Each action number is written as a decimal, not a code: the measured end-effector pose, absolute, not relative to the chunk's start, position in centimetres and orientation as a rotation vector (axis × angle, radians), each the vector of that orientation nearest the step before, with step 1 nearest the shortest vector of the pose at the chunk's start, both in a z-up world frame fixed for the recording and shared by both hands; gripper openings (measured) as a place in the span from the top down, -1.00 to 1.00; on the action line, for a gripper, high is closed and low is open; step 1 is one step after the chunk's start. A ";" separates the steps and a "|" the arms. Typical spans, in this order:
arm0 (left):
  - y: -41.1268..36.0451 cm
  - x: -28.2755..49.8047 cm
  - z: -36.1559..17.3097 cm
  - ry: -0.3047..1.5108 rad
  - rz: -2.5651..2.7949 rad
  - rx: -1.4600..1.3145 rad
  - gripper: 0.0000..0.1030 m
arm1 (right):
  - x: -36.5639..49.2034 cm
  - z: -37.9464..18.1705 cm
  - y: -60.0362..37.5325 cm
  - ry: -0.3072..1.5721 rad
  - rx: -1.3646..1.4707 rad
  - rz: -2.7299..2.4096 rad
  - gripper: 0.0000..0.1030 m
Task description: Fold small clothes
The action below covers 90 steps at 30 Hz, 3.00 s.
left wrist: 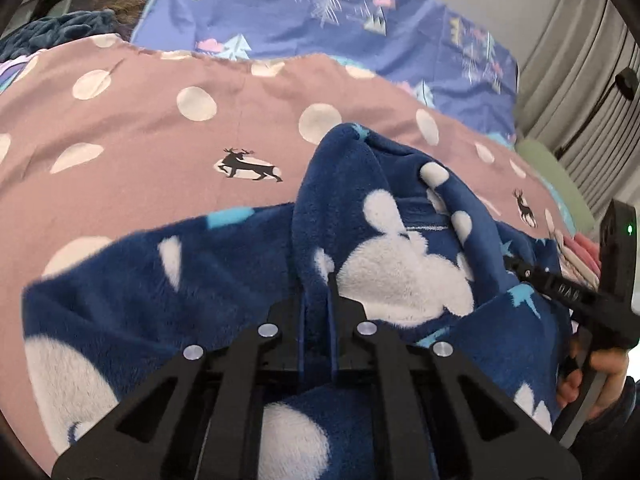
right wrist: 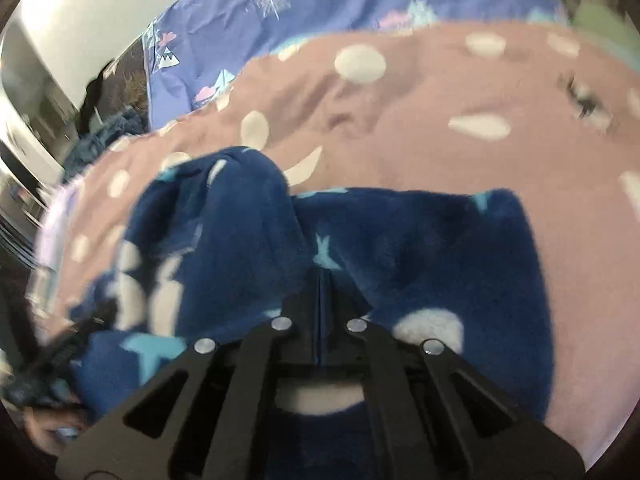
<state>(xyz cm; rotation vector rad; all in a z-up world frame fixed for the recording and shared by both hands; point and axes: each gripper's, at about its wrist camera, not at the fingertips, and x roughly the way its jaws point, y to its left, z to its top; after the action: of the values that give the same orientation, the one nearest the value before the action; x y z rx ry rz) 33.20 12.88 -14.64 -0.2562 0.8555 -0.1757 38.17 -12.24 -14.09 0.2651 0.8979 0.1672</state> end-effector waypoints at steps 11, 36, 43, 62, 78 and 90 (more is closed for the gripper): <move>12.3 30.6 -8.3 0.712 -0.222 -0.221 0.17 | 33.4 -9.4 -11.2 0.746 0.200 0.235 0.86; 11.9 6.6 -11.8 0.836 -0.255 -0.101 -0.52 | 6.2 -14.4 -13.8 1.079 0.477 0.864 0.57; 13.3 0.8 -12.0 0.820 -0.240 -0.156 -0.63 | -0.5 -16.9 -12.5 1.216 0.510 0.971 0.41; 12.9 -5.1 -13.0 0.838 -0.165 -0.091 -0.70 | -4.0 -11.9 -12.4 1.057 0.495 0.893 0.91; 17.2 -10.3 -14.8 0.924 -0.182 -0.190 -0.77 | -7.4 -10.9 -26.0 0.906 0.387 0.415 0.22; 15.6 -12.2 -14.9 0.917 -0.399 -0.377 -0.06 | -7.2 -16.7 -32.7 1.025 0.789 0.554 0.00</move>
<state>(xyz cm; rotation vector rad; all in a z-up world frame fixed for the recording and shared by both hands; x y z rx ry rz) -12.17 15.58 -14.90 -0.3766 0.9173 -0.3993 -7.25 -32.68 -16.74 0.7887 1.0245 0.5544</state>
